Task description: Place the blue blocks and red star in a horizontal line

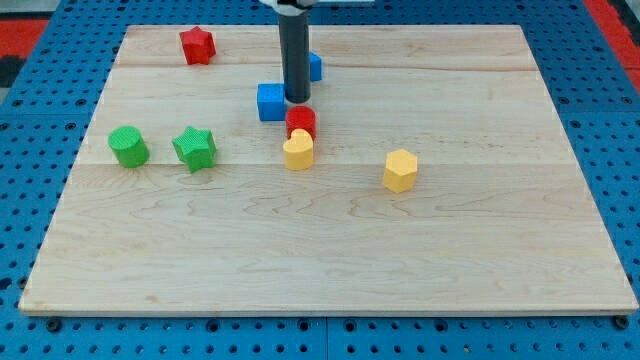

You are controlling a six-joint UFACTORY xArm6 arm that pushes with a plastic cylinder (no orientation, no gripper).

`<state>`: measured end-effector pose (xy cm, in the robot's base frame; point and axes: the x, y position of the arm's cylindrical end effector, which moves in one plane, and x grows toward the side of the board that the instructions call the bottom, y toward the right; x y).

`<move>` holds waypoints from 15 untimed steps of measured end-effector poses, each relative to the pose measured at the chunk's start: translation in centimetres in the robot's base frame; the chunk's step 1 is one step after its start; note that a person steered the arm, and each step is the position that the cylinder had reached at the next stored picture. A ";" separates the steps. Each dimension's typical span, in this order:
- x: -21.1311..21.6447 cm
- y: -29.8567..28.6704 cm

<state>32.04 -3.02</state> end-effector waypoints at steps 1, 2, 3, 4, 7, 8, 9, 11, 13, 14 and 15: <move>-3.8 0.9; -3.5 0.3; -2.0 -6.0; -3.5 -7.8; -5.4 -11.2; -6.6 -9.6; -7.1 -13.2; -0.5 -11.1; 2.4 -9.9; 4.2 -6.6; 4.1 -4.1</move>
<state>36.14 -7.09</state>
